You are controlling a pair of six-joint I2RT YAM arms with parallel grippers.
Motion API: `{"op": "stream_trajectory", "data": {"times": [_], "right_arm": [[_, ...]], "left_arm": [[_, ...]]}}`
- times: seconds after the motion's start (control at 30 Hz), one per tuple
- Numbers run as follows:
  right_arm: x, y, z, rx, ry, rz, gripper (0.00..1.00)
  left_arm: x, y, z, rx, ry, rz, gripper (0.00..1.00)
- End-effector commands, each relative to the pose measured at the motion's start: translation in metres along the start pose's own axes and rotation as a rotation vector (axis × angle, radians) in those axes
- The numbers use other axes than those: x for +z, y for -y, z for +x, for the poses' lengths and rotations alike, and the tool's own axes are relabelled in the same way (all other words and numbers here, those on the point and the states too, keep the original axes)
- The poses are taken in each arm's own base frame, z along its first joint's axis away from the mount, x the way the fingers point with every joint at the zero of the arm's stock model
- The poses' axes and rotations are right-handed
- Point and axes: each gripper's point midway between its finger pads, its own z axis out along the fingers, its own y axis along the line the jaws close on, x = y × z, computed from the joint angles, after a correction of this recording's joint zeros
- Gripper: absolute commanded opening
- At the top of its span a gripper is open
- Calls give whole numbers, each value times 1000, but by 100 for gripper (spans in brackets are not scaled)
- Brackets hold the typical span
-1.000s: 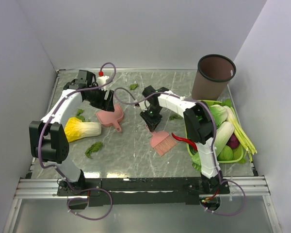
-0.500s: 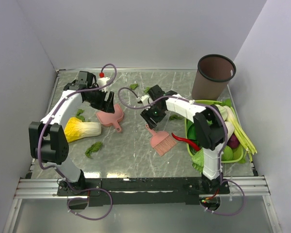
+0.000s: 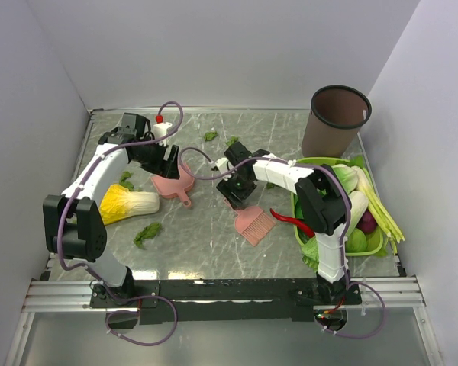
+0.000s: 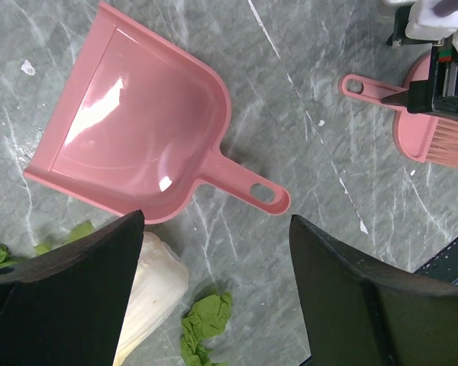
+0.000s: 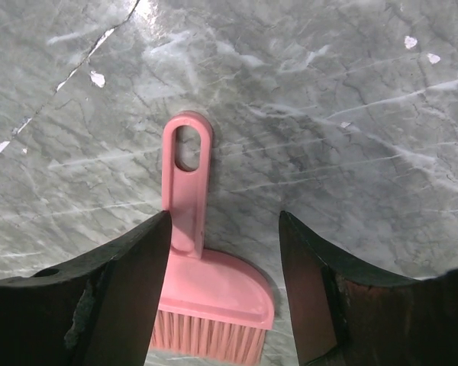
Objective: Sweep away the paper scraps from the table
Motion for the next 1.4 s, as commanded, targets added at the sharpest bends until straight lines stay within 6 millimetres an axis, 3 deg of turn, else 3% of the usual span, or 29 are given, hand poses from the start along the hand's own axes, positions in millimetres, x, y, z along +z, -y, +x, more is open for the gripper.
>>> {"op": "stream_trajectory", "data": {"times": [0.0, 0.13, 0.27, 0.47, 0.73, 0.93, 1.03, 1.07, 1.23, 1.37], "right_arm": [[-17, -6, -19, 3, 94, -7, 65], [-23, -20, -28, -51, 139, -56, 64], [-13, -26, -20, -61, 89, -86, 63], [2, -18, -10, -27, 19, -42, 63], [19, -7, 7, -13, -53, 11, 54], [18, -6, 18, 2, -90, -5, 20], [5, -1, 13, 41, -91, -8, 4], [-4, 1, 2, 49, -62, -7, 0], [-58, 11, -35, 87, 67, -45, 0], [-111, 21, -75, 139, 226, -96, 0]], "left_arm": [[-12, 3, -10, 36, 46, -17, 81], [-13, 3, -11, 32, 51, -20, 81], [-13, 3, -11, 31, 51, -24, 81], [-17, 1, -13, 37, 54, -38, 81], [-19, -7, -14, 26, 55, -83, 81], [-15, -7, -19, 19, 61, -67, 81], [-9, -9, -25, -16, 82, -68, 80], [-5, -10, -26, -34, 81, -67, 80], [-7, 7, -47, 7, 184, 16, 81], [-25, 28, -70, 104, 310, 79, 83]]}}
